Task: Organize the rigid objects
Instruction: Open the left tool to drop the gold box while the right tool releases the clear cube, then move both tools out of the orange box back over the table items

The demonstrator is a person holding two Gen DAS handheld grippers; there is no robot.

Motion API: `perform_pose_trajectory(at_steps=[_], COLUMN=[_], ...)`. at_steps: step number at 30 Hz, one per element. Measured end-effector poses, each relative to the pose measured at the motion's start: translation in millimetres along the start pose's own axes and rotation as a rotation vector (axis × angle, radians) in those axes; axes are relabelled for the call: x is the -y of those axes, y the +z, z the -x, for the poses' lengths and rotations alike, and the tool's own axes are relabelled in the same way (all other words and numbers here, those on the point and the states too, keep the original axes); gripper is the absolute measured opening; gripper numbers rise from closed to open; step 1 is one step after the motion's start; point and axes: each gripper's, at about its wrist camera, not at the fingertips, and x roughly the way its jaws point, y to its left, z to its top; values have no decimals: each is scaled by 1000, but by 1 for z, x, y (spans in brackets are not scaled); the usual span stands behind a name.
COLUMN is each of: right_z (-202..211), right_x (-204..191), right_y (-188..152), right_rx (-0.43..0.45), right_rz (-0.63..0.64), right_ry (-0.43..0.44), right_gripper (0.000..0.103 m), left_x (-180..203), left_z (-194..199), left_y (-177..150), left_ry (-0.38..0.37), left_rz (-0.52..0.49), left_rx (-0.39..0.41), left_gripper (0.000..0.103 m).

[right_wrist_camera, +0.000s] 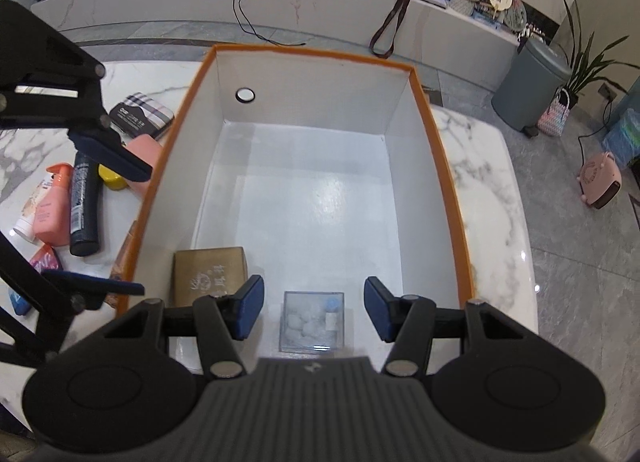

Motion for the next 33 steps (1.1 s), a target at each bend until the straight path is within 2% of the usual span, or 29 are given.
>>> perform_pose_trajectory(at_steps=[7,15,20,24,29,33], right_z=[13,27,27,28,32,34], right_x=[-15,-42,-66,-82,-104,-124], right_y=[2,3,3,-1,-6,-13], right_rx=[31,90,81,77,119,153], right_rz=[29,84,154,198,232,241], right_ry=[-10,50,55,50,34,19], right_gripper=[58,59,59,59,58,58], left_x=[-8,-14,-13,-7,-5,-14], left_z=[17,33,36,38,47,50], left_y=[-33,-94,-136,-165,-196,-225], left_ry=[34,68,72,79,131,161], left_rz=[70,204,285,314,354,453], left_rx=[14,31,17,10,53,111], left_gripper=[74,74,74,74,77,78])
